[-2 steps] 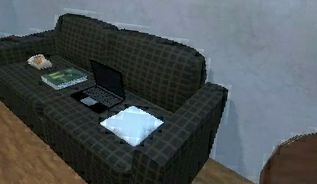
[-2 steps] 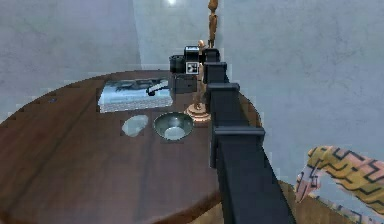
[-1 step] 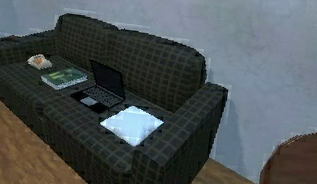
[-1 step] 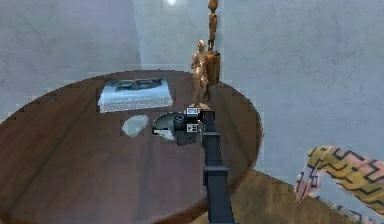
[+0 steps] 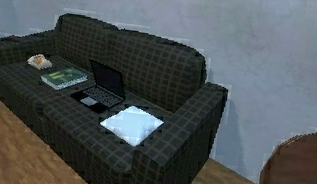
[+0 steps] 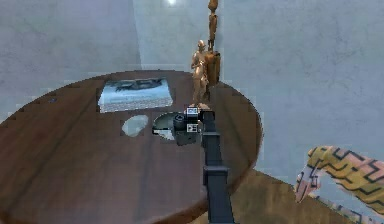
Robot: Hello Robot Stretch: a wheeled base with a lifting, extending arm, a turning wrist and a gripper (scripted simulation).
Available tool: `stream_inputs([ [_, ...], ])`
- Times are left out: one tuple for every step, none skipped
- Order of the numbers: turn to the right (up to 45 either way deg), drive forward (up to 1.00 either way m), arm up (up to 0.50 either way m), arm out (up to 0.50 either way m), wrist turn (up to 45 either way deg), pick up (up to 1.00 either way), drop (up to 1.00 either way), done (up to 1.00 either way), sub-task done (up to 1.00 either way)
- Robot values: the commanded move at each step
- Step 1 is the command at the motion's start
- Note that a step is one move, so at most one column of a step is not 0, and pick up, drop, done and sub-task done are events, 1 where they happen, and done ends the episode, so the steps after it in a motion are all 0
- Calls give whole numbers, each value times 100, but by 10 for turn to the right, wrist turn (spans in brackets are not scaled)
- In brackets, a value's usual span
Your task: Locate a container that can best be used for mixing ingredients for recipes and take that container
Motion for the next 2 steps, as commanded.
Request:
stream_inputs([
  [0,0,10,0,0,0,0,0,0],
  [0,0,0,0,0,0,0,100,0],
])
